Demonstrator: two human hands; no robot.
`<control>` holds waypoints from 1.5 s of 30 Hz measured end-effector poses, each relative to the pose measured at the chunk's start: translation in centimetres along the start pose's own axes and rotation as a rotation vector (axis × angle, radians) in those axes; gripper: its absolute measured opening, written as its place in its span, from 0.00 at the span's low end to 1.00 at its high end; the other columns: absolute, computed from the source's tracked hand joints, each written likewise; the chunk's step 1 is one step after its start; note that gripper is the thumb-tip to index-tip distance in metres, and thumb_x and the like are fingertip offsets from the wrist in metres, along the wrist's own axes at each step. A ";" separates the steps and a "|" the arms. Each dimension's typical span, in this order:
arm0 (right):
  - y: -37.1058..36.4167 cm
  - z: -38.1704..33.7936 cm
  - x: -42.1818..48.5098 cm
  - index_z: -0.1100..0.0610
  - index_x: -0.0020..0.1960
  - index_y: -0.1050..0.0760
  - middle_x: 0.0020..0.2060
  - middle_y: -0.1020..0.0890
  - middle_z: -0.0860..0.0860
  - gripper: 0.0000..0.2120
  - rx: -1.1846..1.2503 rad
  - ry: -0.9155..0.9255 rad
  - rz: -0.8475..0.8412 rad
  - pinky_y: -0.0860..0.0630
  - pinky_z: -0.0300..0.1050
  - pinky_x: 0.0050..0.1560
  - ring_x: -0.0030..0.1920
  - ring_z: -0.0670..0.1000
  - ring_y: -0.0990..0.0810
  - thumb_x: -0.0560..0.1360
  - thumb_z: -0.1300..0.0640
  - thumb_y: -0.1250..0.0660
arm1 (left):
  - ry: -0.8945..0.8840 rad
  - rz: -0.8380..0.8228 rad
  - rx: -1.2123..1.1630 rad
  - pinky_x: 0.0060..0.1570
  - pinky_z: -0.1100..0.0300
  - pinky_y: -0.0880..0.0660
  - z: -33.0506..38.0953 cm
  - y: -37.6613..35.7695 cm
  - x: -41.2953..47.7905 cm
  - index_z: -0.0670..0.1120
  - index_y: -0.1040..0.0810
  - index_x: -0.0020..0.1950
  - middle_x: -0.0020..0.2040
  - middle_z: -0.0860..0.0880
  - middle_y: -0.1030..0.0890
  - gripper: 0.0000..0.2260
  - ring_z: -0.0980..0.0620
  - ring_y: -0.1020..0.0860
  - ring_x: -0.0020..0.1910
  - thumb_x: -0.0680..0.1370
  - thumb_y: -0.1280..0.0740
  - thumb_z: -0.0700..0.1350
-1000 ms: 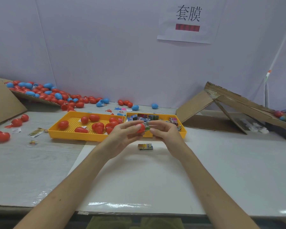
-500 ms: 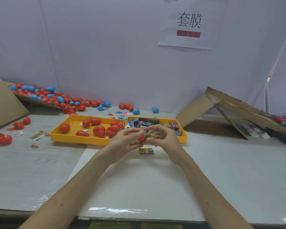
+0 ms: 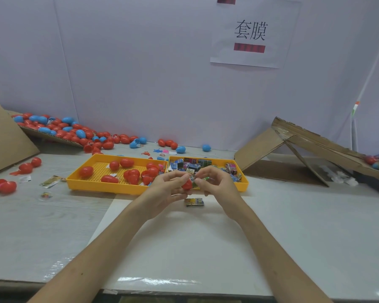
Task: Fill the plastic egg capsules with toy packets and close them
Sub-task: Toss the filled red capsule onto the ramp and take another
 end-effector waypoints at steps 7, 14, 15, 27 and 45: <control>-0.1 0.5 0.1 0.53 0.58 0.18 0.51 0.17 0.53 0.12 -0.038 -0.046 -0.028 0.20 0.45 0.43 0.46 0.49 0.17 0.75 0.61 0.26 | -0.035 0.019 0.008 0.50 0.59 0.19 0.3 0.1 -0.1 0.48 0.14 0.56 0.52 0.44 0.15 0.13 0.45 0.15 0.53 0.75 0.27 0.52; -0.1 0.0 -0.1 0.52 0.53 0.18 0.44 0.15 0.47 0.11 -0.017 -0.027 -0.028 0.21 0.46 0.44 0.45 0.49 0.16 0.73 0.62 0.24 | -0.027 0.024 -0.027 0.47 0.60 0.19 0.3 0.0 -0.1 0.49 0.14 0.52 0.48 0.45 0.15 0.14 0.46 0.15 0.50 0.71 0.24 0.54; 0.0 0.0 -0.1 0.52 0.54 0.18 0.46 0.14 0.49 0.11 -0.018 -0.023 -0.025 0.20 0.47 0.44 0.46 0.51 0.16 0.73 0.62 0.24 | -0.026 0.021 -0.029 0.46 0.61 0.20 0.3 0.0 -0.1 0.50 0.14 0.51 0.47 0.46 0.15 0.14 0.47 0.15 0.48 0.70 0.24 0.54; -0.2 -0.1 -0.2 0.47 0.50 0.16 0.51 0.15 0.51 0.12 0.005 -0.013 -0.028 0.17 0.52 0.53 0.51 0.54 0.14 0.72 0.61 0.23 | -0.059 0.058 0.039 0.44 0.59 0.19 0.2 0.1 0.1 0.45 0.18 0.54 0.46 0.43 0.15 0.20 0.47 0.15 0.44 0.70 0.25 0.57; 0.2 0.4 0.0 0.54 0.57 0.18 0.51 0.14 0.51 0.14 0.020 -0.041 0.007 0.18 0.47 0.52 0.53 0.51 0.15 0.73 0.64 0.25 | -0.153 0.069 0.161 0.47 0.62 0.20 0.5 0.2 0.1 0.49 0.14 0.55 0.52 0.45 0.13 0.15 0.49 0.15 0.53 0.70 0.23 0.49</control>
Point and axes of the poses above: each hand's wrist, its own x-axis towards the middle knuckle, its own y-axis out of the back of the hand, z = x × y, the point moved 4 cm from there along x, towards the middle knuckle
